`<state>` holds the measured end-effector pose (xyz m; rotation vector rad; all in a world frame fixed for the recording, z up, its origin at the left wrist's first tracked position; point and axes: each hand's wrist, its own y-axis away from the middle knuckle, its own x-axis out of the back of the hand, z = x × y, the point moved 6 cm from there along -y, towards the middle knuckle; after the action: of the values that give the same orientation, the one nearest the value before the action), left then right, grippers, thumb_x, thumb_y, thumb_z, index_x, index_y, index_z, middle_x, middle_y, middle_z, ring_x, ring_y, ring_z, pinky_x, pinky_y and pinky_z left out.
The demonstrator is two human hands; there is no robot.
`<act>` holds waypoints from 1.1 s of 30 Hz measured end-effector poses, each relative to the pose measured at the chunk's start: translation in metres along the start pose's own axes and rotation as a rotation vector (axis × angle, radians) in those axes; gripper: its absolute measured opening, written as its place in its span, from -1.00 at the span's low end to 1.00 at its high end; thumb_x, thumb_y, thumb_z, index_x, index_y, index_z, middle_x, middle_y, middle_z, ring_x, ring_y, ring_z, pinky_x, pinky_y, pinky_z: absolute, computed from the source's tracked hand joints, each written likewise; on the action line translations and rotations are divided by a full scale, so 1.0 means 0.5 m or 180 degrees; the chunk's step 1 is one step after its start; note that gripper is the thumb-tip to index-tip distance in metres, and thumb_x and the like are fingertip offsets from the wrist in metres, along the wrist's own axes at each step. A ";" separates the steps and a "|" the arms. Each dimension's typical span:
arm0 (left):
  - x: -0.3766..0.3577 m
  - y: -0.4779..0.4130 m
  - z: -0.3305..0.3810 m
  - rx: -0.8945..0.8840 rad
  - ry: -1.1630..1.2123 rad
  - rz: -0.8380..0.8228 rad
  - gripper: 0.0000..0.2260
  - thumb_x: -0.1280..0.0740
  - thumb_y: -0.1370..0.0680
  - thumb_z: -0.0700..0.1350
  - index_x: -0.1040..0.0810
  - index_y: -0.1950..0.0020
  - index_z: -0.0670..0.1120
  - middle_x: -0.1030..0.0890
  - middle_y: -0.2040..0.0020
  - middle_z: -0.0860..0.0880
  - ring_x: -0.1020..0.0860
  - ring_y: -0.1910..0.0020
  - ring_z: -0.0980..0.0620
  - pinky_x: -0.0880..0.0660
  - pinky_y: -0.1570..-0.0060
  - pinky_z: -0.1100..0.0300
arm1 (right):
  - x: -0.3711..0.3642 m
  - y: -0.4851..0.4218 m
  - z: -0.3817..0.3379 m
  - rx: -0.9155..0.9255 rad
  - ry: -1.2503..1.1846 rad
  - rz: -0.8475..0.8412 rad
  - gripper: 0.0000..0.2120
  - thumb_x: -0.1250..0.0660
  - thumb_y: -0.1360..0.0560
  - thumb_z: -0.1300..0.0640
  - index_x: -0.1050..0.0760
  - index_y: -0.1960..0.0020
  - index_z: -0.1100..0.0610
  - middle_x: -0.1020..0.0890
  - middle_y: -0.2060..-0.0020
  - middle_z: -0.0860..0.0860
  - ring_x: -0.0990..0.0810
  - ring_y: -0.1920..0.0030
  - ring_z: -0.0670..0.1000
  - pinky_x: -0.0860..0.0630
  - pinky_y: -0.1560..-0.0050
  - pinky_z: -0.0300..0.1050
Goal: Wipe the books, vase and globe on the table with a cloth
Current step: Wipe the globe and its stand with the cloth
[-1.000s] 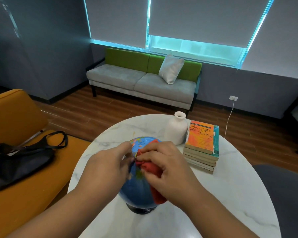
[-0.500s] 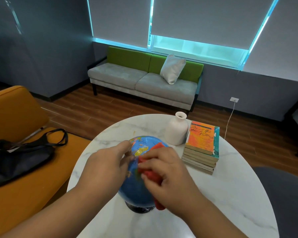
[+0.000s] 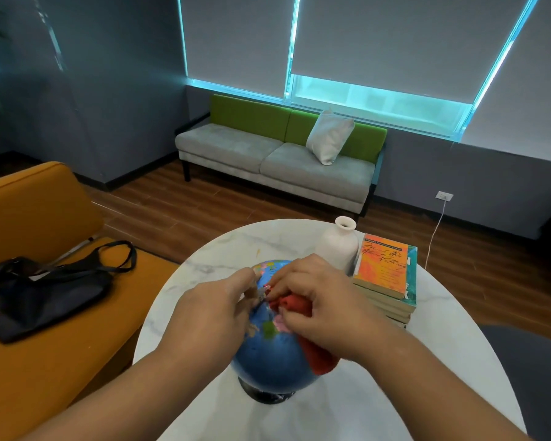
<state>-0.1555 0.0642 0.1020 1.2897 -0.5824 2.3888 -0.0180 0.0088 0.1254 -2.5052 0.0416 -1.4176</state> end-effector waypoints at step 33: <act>0.004 -0.010 -0.008 0.0007 0.0076 0.0029 -0.95 -0.28 -0.58 -0.02 -0.43 0.07 0.10 -0.66 0.17 0.08 -0.50 0.28 0.09 -0.39 0.35 0.25 | -0.043 0.008 -0.041 0.0256 0.0424 0.0104 -0.73 -0.16 -0.35 0.04 -0.60 0.10 0.02 -0.57 0.13 -0.10 -0.46 0.01 0.00 -0.44 -0.05 -0.20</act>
<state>-0.1568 0.0705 0.1026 1.2604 -0.5802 2.4093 -0.0464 0.0040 0.1164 -2.3326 0.0497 -1.5395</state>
